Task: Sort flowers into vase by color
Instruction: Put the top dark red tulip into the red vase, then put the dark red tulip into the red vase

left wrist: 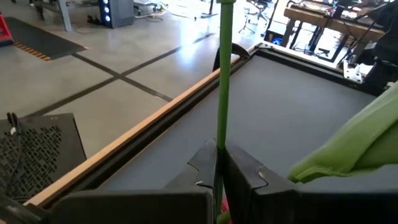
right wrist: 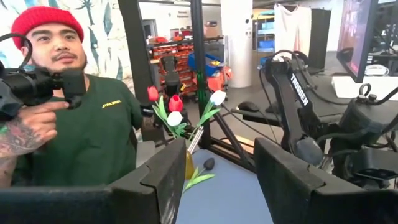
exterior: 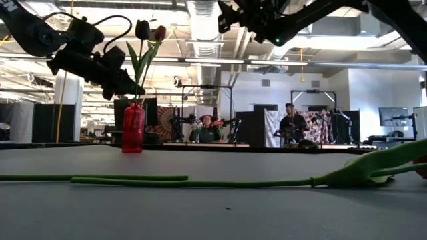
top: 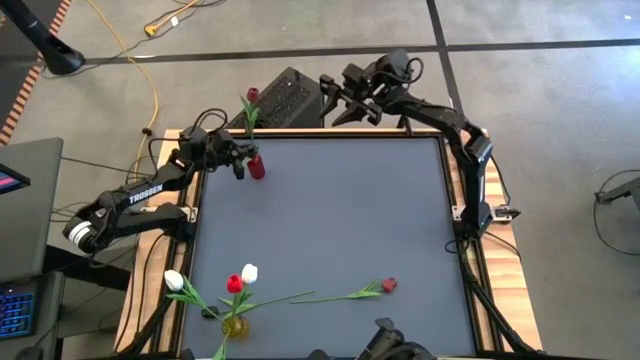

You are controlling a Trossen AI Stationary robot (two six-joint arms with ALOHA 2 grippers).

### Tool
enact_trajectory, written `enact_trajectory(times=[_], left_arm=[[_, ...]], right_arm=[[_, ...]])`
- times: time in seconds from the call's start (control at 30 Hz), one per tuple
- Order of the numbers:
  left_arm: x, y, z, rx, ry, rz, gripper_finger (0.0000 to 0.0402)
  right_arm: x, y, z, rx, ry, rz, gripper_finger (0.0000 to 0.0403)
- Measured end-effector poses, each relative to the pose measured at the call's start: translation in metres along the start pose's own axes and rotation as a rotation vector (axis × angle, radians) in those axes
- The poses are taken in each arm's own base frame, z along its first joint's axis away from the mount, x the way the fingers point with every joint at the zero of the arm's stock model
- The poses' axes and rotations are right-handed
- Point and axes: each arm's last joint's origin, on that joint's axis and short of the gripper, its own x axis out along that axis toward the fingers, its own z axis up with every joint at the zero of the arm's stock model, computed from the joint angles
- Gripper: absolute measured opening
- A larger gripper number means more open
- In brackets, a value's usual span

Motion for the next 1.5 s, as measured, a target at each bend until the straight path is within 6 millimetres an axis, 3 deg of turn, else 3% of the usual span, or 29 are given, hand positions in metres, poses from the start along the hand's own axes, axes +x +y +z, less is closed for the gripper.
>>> enact_trajectory(times=[0.5, 1.0, 1.27, 1.5], left_arm=[[-0.008, -0.005, 0.004, 0.041, -0.017, -0.016, 0.0007], [-0.029, -0.014, 0.010, 0.054, -0.028, 0.071, 0.0172], [-0.035, -0.015, 0.029, 0.063, 0.061, 0.107, 0.0188], [-0.042, -0.014, 0.042, 0.015, 0.228, 0.259, 0.0188]], right_arm=[[0.000, -0.002, -0.002, 0.018, 0.000, 0.001, 0.0214], [0.001, -0.003, -0.003, 0.045, 0.000, 0.002, 0.0214], [0.000, -0.004, -0.005, 0.111, 0.000, 0.001, 0.0214], [-0.009, 0.004, 0.007, 0.079, -0.001, -0.020, 0.0214]])
